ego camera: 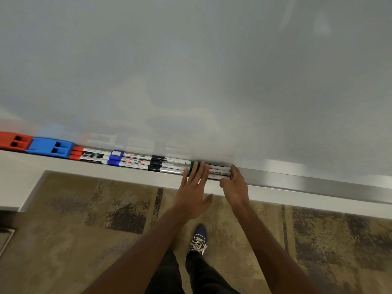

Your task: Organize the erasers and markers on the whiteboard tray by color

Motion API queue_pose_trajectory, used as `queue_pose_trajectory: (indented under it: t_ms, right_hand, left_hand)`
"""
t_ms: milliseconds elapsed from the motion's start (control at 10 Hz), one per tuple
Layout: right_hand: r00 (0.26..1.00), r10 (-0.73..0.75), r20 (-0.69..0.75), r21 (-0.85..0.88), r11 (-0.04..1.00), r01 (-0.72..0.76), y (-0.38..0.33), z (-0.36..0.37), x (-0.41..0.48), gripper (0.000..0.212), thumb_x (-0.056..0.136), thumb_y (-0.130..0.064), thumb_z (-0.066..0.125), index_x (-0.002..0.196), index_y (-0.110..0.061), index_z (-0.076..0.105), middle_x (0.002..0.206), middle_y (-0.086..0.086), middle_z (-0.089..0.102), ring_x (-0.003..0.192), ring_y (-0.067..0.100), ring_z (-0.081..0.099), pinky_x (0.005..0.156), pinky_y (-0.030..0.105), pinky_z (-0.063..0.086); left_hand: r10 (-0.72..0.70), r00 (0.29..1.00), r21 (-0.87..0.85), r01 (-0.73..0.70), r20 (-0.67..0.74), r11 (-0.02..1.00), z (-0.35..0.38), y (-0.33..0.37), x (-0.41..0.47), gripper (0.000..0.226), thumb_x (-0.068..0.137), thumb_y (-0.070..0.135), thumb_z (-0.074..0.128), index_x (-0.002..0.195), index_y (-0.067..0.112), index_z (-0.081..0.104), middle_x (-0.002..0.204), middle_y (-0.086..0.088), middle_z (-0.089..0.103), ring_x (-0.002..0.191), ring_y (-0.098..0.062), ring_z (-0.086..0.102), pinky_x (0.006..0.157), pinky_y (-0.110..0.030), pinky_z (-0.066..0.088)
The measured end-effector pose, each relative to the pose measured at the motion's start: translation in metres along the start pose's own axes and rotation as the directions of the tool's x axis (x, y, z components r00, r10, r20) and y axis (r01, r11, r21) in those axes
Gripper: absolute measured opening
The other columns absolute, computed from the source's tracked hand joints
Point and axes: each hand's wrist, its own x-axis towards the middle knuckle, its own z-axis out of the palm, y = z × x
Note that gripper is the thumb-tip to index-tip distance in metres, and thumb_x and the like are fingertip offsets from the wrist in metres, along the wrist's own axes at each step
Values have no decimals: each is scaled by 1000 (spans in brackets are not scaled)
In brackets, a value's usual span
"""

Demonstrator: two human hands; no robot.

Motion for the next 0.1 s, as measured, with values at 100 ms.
queue_pose_trajectory:
  t_ms: [100]
  right_hand:
    - [994, -92, -61, 2, 996, 92, 2, -2, -3, 47, 80, -5, 55, 125, -16, 54, 116, 1, 68, 102, 20, 65, 84, 33, 53]
  left_hand:
    - [-20, 993, -62, 12, -118, 998, -9, 3, -4, 84, 97, 53, 34, 155, 14, -11, 163, -5, -16, 149, -19, -21, 122, -49, -3]
